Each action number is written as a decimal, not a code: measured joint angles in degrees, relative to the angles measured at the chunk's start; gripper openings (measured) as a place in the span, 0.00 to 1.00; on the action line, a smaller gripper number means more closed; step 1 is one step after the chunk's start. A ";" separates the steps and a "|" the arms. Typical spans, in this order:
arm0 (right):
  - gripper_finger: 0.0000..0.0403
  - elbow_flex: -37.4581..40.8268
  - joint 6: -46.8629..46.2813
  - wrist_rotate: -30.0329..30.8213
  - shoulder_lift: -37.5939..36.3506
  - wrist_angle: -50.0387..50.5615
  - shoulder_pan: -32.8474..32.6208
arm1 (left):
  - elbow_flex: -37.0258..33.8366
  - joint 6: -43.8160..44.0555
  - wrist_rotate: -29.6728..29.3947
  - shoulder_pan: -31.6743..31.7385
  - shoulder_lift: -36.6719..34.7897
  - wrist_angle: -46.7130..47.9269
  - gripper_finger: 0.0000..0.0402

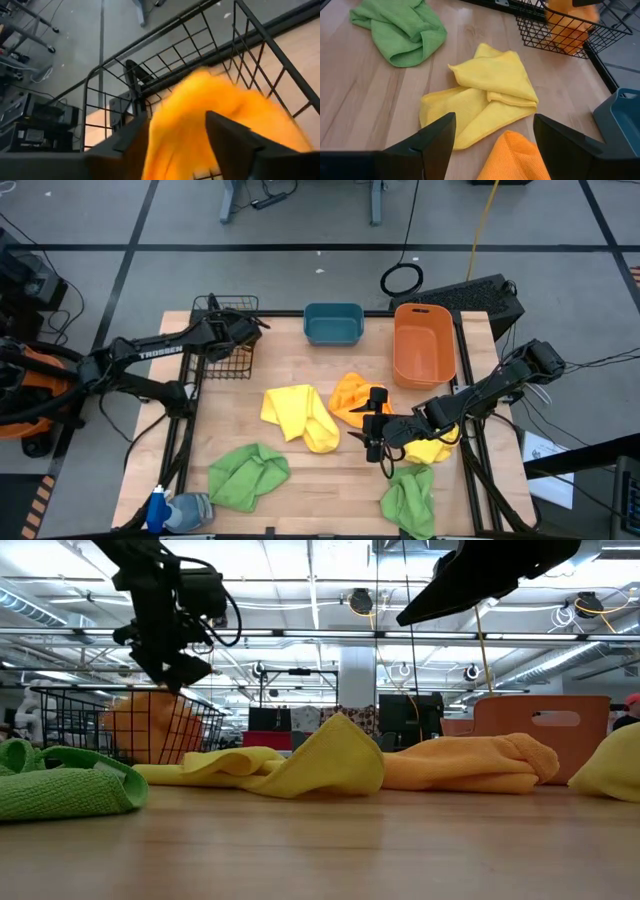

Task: Sort microfiber towel by color & place in baskets
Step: Put the bottom orange microfiber cloth into the black wire basket, then put the orange microfiber cloth into the black wire basket

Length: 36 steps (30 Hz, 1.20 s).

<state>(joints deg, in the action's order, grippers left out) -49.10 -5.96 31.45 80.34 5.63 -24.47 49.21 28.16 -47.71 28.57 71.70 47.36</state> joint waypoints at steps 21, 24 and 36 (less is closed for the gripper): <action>0.64 0.00 -8.58 0.51 0.92 6.53 0.06 | 6.32 -5.00 18.85 -21.82 -5.75 0.79 0.68; 0.64 0.00 -13.56 1.80 2.66 10.27 0.96 | 5.37 -4.67 17.98 -29.88 -6.14 -6.48 0.68; 0.70 0.02 -26.37 -0.01 9.77 13.78 6.14 | 4.00 -11.30 8.88 -48.10 -0.07 -28.92 0.68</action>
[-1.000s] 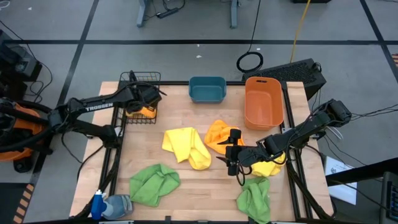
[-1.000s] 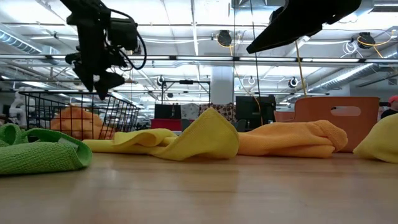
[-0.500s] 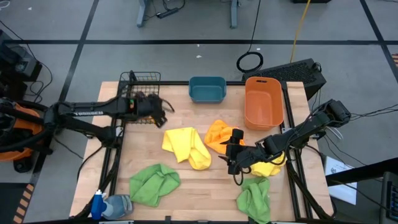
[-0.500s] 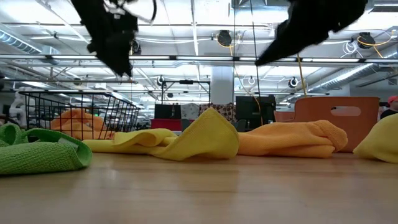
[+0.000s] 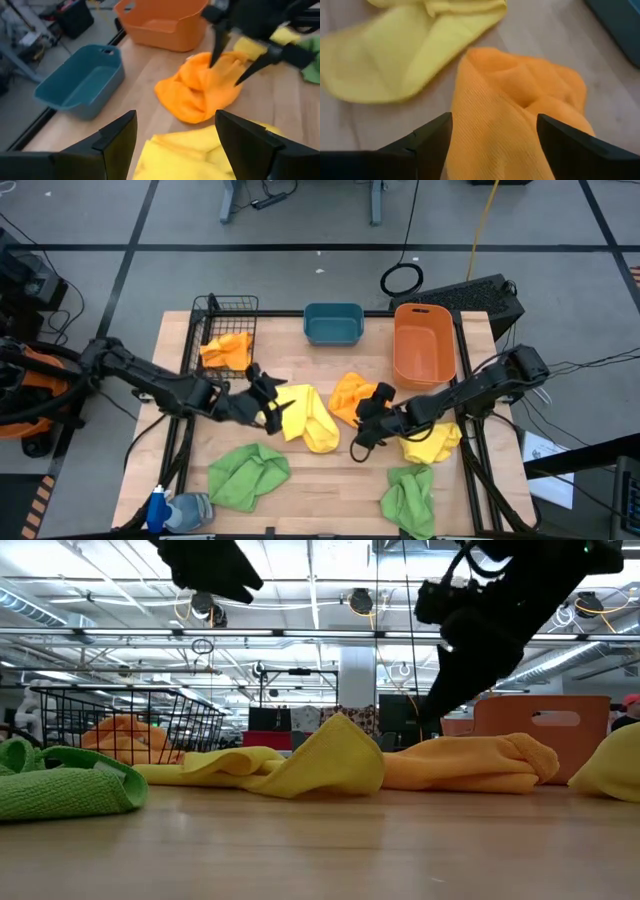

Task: Sort microfiber towel by color & place in baskets
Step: Put the orange microfiber cloth into the black wire basket

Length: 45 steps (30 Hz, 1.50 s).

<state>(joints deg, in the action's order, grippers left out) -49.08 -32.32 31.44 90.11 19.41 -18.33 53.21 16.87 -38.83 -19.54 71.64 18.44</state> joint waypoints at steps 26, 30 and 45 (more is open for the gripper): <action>0.14 -0.23 0.70 -8.01 14.07 -5.20 9.46 | -0.02 -8.64 -0.46 -7.07 13.38 -19.76 0.68; 0.05 -0.09 1.54 -7.20 12.39 -4.95 8.12 | -0.02 -8.62 -0.43 -7.07 13.38 -19.68 0.68; 0.02 0.15 12.89 -1.41 -9.35 -10.71 -3.22 | -0.02 -8.64 -0.39 -7.07 13.38 -20.41 0.68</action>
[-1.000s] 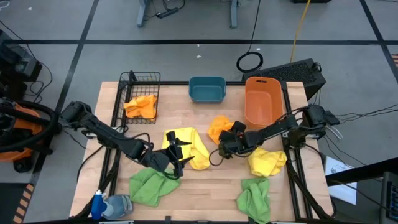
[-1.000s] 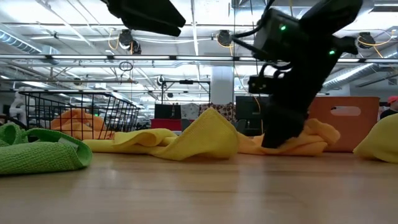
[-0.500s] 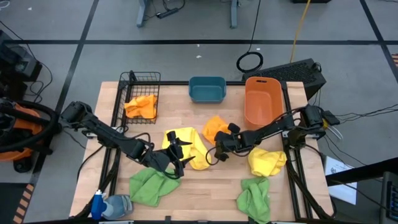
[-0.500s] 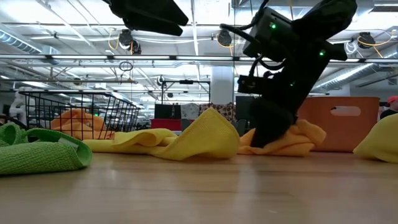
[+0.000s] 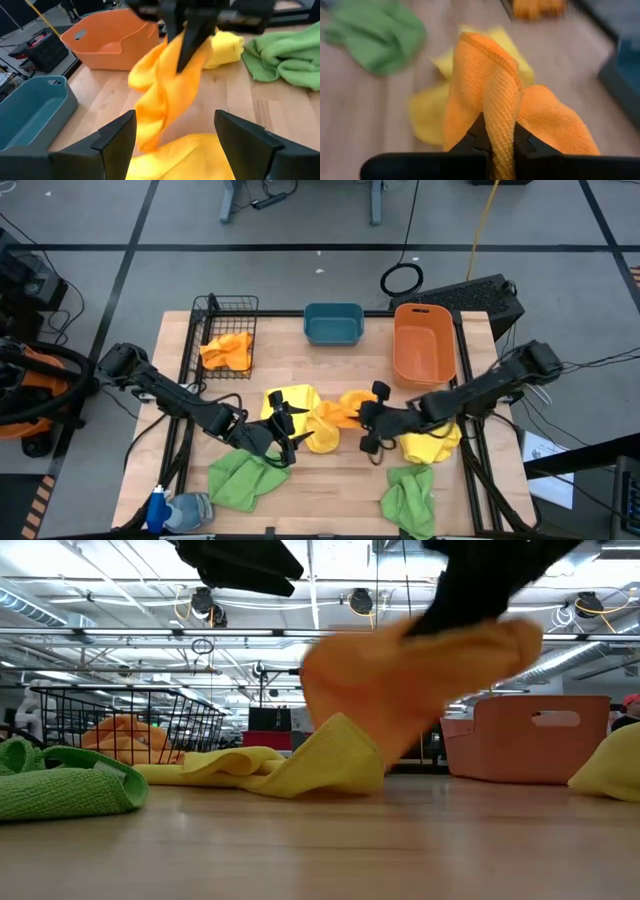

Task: Sort microfiber towel by color & place in baskets
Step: Put the orange microfiber cloth into the black wire basket

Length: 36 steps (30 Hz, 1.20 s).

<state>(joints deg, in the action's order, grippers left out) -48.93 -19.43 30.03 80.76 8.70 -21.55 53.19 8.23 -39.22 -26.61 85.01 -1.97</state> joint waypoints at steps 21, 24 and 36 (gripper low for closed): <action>0.03 -0.09 21.91 7.09 -5.35 -15.10 -14.77 | 2.79 -14.58 16.97 -6.33 -0.06 -13.79 0.68; 0.03 -0.09 23.63 3.98 -5.35 -15.76 -14.70 | 2.91 -18.53 16.95 -8.39 -0.07 -13.67 0.68; 0.03 -0.18 49.58 -9.56 -0.40 -25.48 -14.42 | 2.91 -15.15 13.18 -8.45 1.00 -15.12 0.68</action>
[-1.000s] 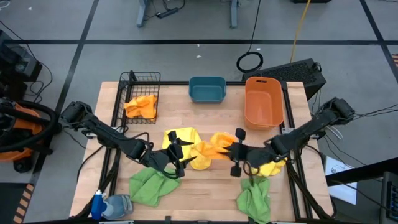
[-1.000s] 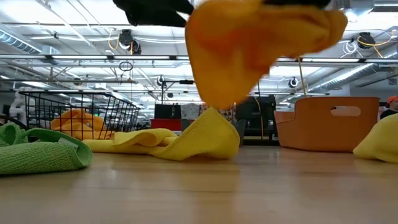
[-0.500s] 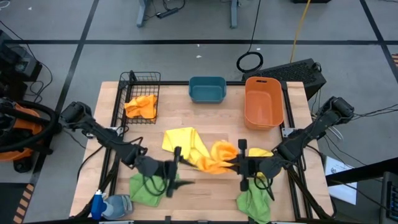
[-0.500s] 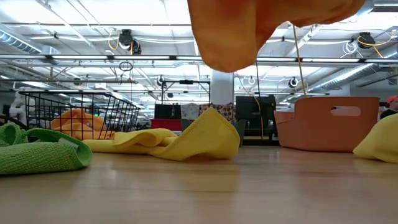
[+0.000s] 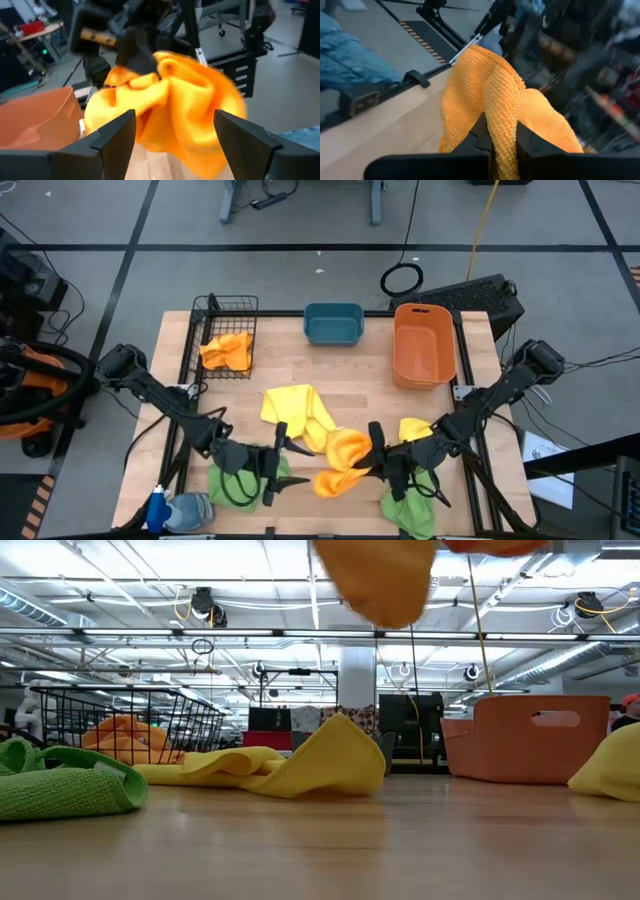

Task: Sort microfiber towel by color & place in baskets
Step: Put the orange microfiber cloth into the black wire basket

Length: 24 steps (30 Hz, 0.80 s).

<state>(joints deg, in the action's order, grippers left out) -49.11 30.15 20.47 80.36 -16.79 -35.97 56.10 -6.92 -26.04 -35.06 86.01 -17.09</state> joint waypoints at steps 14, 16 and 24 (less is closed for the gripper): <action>0.03 -0.02 11.15 0.54 3.34 -9.91 3.79 | -0.15 -1.42 -0.47 0.58 6.32 -4.26 0.68; 0.03 -0.02 11.23 1.39 3.34 -10.65 3.81 | -0.15 -1.45 -1.35 -0.01 5.42 -3.31 0.68; 0.03 -0.02 -0.01 27.00 3.12 -17.49 3.17 | -0.15 0.54 -12.05 -5.75 -2.35 7.33 0.68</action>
<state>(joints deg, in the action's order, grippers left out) -49.12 30.14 47.47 83.48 -34.28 -32.80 55.94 -6.38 -38.10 -40.82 83.66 -9.76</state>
